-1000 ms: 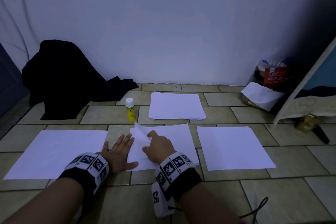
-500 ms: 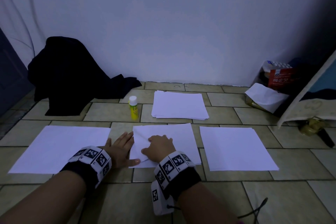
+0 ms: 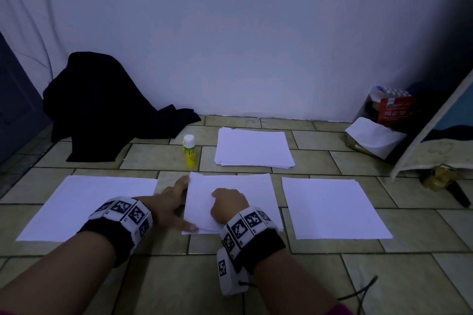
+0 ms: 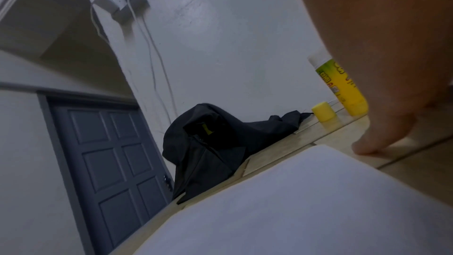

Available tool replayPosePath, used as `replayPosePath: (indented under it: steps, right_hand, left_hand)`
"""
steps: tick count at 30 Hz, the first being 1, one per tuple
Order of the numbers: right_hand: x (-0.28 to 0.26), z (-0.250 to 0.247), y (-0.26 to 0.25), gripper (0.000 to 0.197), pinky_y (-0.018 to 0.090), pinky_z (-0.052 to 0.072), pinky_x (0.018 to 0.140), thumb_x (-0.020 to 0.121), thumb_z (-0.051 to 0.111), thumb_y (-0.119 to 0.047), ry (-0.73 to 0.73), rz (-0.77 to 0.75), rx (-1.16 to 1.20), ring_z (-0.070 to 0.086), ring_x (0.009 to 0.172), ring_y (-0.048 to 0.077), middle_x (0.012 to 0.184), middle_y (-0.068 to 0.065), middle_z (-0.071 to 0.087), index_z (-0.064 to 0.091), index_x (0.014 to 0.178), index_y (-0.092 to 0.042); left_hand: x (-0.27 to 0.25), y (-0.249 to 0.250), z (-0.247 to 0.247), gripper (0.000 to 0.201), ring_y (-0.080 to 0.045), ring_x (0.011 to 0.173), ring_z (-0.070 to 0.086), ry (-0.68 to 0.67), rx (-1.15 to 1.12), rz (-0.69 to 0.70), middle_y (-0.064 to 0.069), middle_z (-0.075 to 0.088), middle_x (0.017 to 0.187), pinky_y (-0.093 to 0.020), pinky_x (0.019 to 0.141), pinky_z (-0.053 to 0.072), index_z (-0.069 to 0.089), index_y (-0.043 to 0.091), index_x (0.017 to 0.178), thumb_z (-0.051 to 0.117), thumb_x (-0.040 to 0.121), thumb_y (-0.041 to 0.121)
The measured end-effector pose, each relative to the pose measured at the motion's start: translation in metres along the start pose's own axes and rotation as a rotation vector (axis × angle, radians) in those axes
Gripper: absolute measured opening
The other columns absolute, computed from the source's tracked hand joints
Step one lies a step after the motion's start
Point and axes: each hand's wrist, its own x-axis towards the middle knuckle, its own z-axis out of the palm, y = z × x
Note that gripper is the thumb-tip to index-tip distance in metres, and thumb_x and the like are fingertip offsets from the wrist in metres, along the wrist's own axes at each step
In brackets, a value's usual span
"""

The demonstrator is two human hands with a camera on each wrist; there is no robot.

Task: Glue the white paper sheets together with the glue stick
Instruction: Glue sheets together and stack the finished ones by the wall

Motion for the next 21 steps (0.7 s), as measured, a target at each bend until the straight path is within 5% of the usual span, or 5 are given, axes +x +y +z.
replayPosePath:
  steps: [4,7,9,16,21]
  right_hand:
    - [-0.001,0.001,-0.003,0.045,0.041,0.032,0.11,0.091,0.049,-0.013,-0.016,0.03,0.014,0.043,0.128,0.028,0.137,0.011,0.048,0.045,0.136,-0.016]
    - [-0.001,0.001,-0.007,0.054,0.05,0.04,0.104,0.085,0.058,-0.016,-0.04,0.086,0.071,0.042,0.126,0.032,0.133,0.011,0.048,0.042,0.136,-0.023]
    - [-0.002,0.001,-0.009,0.058,0.055,0.04,0.102,0.084,0.061,-0.017,-0.051,0.1,0.063,0.04,0.127,0.035,0.133,0.012,0.047,0.04,0.137,-0.024]
    - [-0.006,0.0,-0.008,0.052,0.053,0.041,0.101,0.088,0.058,-0.014,-0.016,0.053,-0.018,0.042,0.123,0.036,0.128,0.015,0.049,0.037,0.136,-0.018]
    - [-0.011,-0.005,-0.01,0.045,0.042,0.038,0.101,0.091,0.056,-0.015,0.036,-0.021,-0.147,0.048,0.119,0.032,0.126,0.014,0.054,0.039,0.132,-0.012]
  left_hand:
    - [-0.007,0.009,-0.012,0.116,-0.013,0.137,0.026,-0.039,-0.156,-0.016,0.005,0.022,0.151,-0.019,0.107,0.023,-0.005,0.014,0.151,0.071,0.074,0.056]
    - [-0.008,0.01,-0.014,0.075,-0.018,0.141,0.028,-0.001,-0.147,-0.051,-0.003,0.022,0.157,-0.024,0.113,0.024,0.007,0.014,0.151,0.053,0.096,0.038]
    - [-0.006,0.009,-0.013,0.067,-0.02,0.14,0.03,0.023,-0.056,-0.071,-0.006,0.024,0.157,-0.03,0.114,0.026,0.012,0.016,0.151,0.051,0.099,0.034]
    - [-0.001,0.013,-0.005,0.092,-0.024,0.146,0.011,0.069,0.195,-0.028,-0.003,-0.008,0.158,-0.035,0.117,0.022,0.012,0.022,0.152,0.069,0.084,0.045]
    - [0.006,0.017,0.001,0.111,-0.027,0.147,-0.001,-0.008,0.399,-0.085,0.001,-0.009,0.161,-0.047,0.118,0.02,0.0,0.018,0.154,0.072,0.078,0.053]
